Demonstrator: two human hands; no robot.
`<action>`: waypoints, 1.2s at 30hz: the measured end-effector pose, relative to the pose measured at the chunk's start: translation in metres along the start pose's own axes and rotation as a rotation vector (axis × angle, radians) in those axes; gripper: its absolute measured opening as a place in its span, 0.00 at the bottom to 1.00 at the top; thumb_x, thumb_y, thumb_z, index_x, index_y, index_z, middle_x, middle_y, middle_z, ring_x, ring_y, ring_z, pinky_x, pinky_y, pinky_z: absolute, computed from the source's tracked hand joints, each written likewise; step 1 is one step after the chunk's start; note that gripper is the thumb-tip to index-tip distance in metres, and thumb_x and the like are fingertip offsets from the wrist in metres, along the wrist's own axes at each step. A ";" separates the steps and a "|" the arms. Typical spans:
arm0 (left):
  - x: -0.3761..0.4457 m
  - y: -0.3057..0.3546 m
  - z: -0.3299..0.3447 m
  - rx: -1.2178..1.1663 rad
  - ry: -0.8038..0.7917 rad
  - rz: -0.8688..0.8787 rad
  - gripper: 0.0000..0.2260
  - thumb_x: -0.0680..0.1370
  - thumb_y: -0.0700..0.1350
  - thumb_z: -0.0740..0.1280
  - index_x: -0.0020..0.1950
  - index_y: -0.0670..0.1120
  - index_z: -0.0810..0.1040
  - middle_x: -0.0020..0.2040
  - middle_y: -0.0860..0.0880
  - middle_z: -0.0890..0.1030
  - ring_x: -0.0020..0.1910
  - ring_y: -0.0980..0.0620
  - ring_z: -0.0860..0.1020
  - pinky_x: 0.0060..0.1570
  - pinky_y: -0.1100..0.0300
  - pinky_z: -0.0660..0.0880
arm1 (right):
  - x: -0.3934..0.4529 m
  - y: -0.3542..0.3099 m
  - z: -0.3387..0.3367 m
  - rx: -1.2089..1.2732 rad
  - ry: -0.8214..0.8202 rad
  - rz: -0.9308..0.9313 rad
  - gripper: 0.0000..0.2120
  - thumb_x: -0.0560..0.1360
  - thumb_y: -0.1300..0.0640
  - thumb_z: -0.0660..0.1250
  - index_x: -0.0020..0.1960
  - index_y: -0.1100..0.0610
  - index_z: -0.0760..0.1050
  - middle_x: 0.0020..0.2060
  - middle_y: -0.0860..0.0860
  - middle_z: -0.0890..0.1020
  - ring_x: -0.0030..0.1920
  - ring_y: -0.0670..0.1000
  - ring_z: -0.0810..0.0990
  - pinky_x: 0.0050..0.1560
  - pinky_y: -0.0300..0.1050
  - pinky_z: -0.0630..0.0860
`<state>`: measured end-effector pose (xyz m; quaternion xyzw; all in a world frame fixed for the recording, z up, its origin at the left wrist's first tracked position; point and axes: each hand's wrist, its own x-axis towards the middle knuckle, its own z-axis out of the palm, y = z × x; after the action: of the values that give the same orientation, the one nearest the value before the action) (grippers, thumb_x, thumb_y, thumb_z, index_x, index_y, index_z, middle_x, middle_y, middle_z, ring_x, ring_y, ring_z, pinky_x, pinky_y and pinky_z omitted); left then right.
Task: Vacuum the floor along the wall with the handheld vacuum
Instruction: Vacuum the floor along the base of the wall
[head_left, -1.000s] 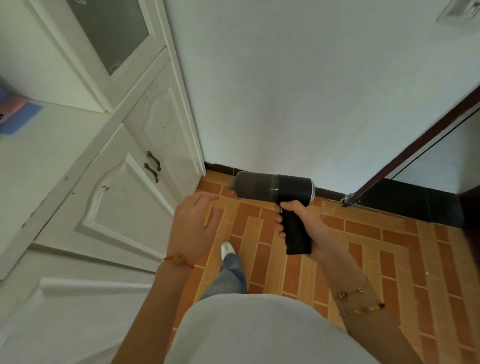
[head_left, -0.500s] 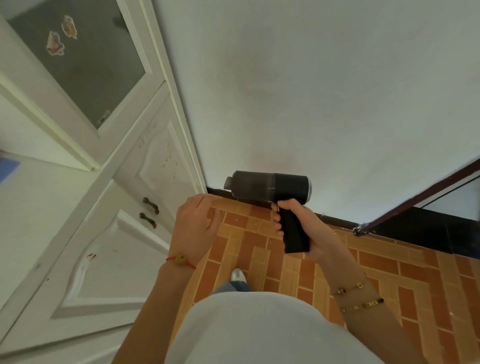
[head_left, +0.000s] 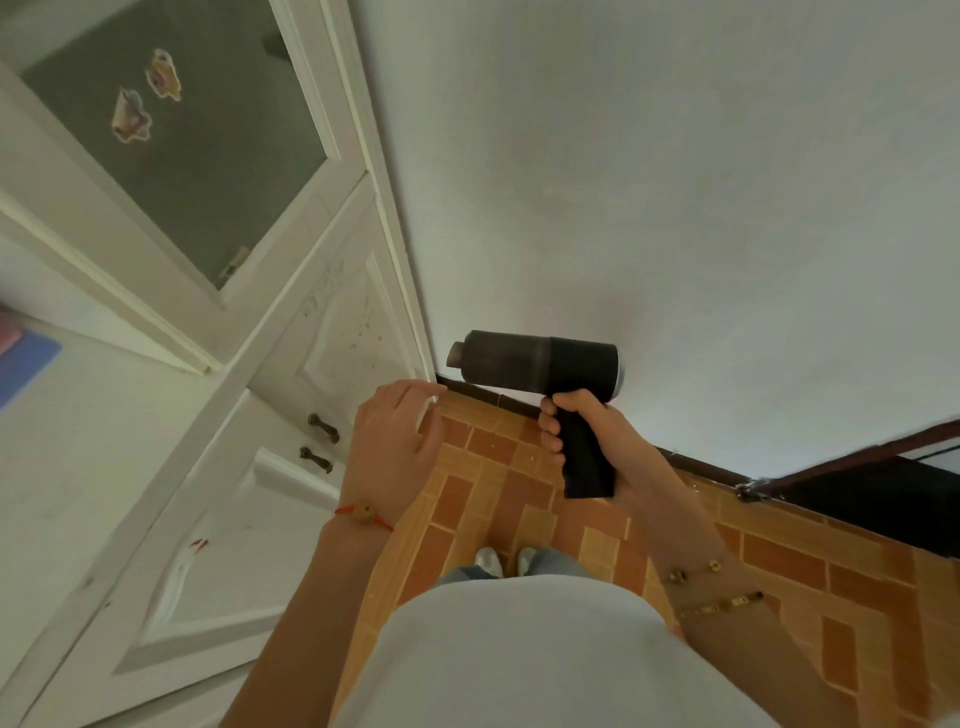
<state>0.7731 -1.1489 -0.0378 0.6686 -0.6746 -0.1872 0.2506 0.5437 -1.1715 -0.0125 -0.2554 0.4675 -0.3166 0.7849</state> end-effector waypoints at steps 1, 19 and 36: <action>0.001 0.000 0.001 0.001 -0.001 -0.005 0.18 0.78 0.47 0.58 0.63 0.46 0.79 0.59 0.47 0.80 0.60 0.47 0.76 0.61 0.48 0.73 | 0.003 -0.002 -0.001 0.015 -0.012 0.002 0.08 0.69 0.53 0.70 0.42 0.57 0.76 0.33 0.51 0.76 0.30 0.47 0.75 0.32 0.41 0.73; 0.041 -0.051 0.081 0.076 0.052 -0.074 0.14 0.80 0.44 0.58 0.60 0.43 0.78 0.56 0.45 0.80 0.57 0.46 0.76 0.60 0.58 0.63 | 0.078 -0.010 -0.046 -0.086 0.265 0.062 0.10 0.74 0.60 0.70 0.53 0.61 0.75 0.35 0.53 0.83 0.34 0.51 0.82 0.37 0.44 0.80; 0.096 -0.257 0.354 0.134 -0.075 -0.244 0.20 0.79 0.49 0.52 0.63 0.44 0.77 0.57 0.45 0.80 0.58 0.43 0.76 0.60 0.48 0.69 | 0.371 0.166 -0.195 -0.629 0.323 -0.052 0.09 0.75 0.55 0.71 0.46 0.61 0.76 0.27 0.47 0.80 0.24 0.43 0.78 0.30 0.32 0.74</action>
<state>0.7741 -1.2825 -0.4653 0.7533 -0.6083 -0.1958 0.1554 0.5464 -1.3537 -0.4248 -0.4430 0.6535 -0.2136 0.5754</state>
